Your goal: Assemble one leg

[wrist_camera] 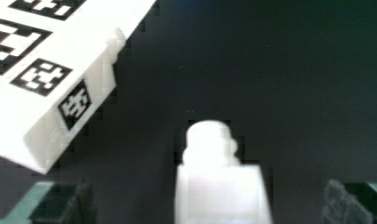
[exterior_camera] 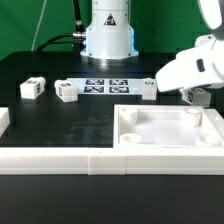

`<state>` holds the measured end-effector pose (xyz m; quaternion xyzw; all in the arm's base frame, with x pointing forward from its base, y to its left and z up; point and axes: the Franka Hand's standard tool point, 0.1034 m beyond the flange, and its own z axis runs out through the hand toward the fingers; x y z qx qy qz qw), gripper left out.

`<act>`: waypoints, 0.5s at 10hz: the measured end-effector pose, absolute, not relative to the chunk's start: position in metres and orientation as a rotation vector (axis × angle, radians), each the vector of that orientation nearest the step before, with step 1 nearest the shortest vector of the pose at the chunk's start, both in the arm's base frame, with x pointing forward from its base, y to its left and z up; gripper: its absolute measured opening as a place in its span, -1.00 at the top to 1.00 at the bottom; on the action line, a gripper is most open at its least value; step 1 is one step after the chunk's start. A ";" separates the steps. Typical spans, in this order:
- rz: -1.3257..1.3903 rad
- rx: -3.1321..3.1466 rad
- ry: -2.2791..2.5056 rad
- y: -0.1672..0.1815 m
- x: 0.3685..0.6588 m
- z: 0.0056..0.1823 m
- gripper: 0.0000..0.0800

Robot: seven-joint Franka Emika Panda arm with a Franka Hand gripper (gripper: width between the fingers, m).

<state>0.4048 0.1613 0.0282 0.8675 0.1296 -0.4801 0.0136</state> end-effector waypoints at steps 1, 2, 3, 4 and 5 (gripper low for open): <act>-1.437 2.739 0.387 0.157 0.412 0.026 -0.62; -1.393 2.759 0.367 0.158 0.415 0.025 -0.62; -1.356 2.773 0.347 0.162 0.416 0.021 -0.62; -1.321 2.786 0.323 0.165 0.415 0.016 -0.62; -1.306 2.792 0.330 0.167 0.412 0.011 -0.62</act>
Offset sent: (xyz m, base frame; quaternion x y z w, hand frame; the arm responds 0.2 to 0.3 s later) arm -0.0055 0.0027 -0.0127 -0.0178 0.0741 0.0911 0.9929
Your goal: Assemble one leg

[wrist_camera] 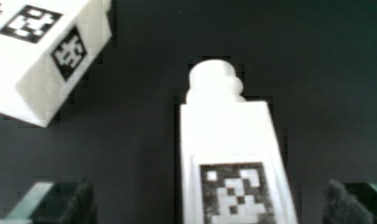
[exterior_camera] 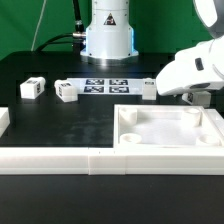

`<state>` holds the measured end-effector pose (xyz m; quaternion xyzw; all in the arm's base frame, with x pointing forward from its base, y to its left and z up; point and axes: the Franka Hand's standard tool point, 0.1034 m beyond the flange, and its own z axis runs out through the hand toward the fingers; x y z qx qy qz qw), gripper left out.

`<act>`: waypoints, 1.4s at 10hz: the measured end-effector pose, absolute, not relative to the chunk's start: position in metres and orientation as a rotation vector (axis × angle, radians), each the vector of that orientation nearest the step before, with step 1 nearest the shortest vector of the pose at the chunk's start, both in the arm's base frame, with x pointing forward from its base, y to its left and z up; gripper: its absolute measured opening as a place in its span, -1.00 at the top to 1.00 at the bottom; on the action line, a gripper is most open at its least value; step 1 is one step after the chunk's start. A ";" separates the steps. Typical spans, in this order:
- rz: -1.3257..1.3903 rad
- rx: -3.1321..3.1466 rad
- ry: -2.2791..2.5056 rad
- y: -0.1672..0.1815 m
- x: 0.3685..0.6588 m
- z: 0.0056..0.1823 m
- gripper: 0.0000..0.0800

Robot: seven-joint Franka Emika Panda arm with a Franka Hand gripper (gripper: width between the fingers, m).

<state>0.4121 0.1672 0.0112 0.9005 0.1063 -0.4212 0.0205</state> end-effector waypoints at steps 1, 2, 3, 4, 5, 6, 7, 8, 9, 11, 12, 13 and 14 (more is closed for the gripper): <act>-1.295 2.799 0.336 0.169 0.411 0.008 -0.62; -1.291 2.803 0.343 0.169 0.410 0.006 -0.62; -1.294 2.804 0.352 0.168 0.410 0.006 -0.62; -1.294 2.805 0.352 0.168 0.410 0.006 -0.62; -1.294 2.804 0.352 0.168 0.410 0.006 -0.31; -1.294 2.804 0.352 0.168 0.410 0.006 0.03; -1.295 2.804 0.352 0.168 0.410 0.006 0.03; -1.295 2.804 0.352 0.168 0.410 0.006 0.28; -1.295 2.804 0.352 0.168 0.410 0.006 0.28; -1.295 2.804 0.352 0.168 0.410 0.006 0.28; -1.295 2.804 0.352 0.168 0.410 0.006 0.28; -1.295 2.804 0.352 0.168 0.410 0.006 0.28; -1.297 2.802 0.351 0.168 0.410 0.008 0.28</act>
Offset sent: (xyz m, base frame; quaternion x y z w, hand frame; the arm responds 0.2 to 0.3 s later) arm 0.0005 -0.0032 0.0025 0.0011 0.0037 -0.0148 0.9999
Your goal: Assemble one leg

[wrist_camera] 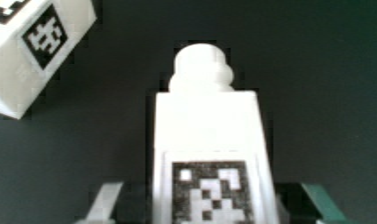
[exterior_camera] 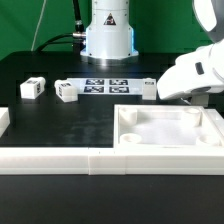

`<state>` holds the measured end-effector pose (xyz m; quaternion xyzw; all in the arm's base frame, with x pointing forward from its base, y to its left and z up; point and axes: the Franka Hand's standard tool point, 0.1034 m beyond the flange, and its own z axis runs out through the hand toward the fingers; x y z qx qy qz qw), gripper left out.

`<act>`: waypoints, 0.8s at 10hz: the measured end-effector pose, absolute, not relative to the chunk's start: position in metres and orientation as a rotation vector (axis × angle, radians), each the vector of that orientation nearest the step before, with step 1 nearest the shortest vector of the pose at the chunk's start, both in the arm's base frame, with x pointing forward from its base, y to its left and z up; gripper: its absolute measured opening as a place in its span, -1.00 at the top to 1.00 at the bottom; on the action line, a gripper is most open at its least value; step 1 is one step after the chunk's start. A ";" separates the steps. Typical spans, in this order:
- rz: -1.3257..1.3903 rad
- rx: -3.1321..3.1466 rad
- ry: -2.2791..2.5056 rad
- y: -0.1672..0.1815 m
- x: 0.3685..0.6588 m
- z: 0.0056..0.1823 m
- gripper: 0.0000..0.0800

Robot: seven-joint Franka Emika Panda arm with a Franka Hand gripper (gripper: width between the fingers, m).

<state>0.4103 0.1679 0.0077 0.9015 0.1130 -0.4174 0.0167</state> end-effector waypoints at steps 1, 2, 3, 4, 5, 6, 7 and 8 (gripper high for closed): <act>-1.325 2.783 0.349 0.166 0.410 0.021 0.28; -1.335 2.770 0.349 0.163 0.412 0.036 0.28; -1.345 2.757 0.347 0.160 0.413 0.052 0.28; -1.342 2.756 0.343 0.158 0.415 0.062 0.27; -1.312 2.771 0.339 0.157 0.419 0.069 0.27; -1.304 2.774 0.341 0.157 0.419 0.069 0.27; -1.197 2.837 0.341 0.161 0.428 0.063 0.27; -1.063 2.901 0.342 0.163 0.433 0.062 0.27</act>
Offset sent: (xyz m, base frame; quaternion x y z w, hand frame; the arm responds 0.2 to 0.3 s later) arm 0.0015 -0.0119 0.0501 0.0034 -0.0370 -0.0041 0.9993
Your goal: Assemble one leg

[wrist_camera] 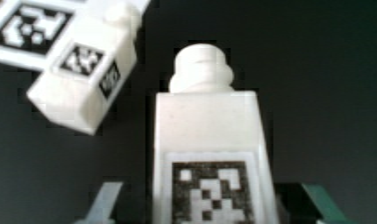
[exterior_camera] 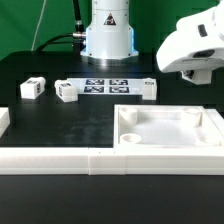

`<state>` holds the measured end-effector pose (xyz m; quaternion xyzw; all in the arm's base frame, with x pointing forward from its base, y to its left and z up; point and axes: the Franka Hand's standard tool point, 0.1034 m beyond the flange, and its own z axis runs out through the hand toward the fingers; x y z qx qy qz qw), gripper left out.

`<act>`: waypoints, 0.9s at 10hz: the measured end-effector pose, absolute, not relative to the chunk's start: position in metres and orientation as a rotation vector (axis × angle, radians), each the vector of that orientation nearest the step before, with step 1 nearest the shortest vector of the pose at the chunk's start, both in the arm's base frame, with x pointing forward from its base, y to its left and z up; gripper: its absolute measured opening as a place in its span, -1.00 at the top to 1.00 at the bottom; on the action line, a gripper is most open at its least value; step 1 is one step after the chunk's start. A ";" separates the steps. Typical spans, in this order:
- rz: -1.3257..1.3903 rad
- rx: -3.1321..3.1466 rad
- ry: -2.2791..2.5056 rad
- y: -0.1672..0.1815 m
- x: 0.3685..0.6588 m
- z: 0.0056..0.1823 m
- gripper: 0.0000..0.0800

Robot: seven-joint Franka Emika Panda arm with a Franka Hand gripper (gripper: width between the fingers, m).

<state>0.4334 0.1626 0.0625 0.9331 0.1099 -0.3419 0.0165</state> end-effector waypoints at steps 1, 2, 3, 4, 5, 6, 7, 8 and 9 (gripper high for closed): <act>-0.906 2.966 0.344 0.164 0.436 0.062 0.27; -0.788 3.007 0.344 0.163 0.435 0.063 0.27; -0.717 3.031 0.387 0.157 0.439 0.067 0.27; -0.574 3.074 0.412 0.150 0.452 0.073 0.27; -0.512 3.087 0.415 0.142 0.454 0.081 0.27; -0.376 3.113 0.445 0.137 0.464 0.088 0.27; -0.228 3.135 0.446 0.135 0.471 0.095 0.27; -0.139 3.145 0.449 0.135 0.468 0.092 0.27; 0.040 3.162 0.446 0.137 0.473 0.090 0.27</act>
Offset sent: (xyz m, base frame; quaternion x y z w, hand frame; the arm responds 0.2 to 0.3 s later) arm 0.0193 -0.0286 0.0195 0.0013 0.2106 -0.0491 0.9763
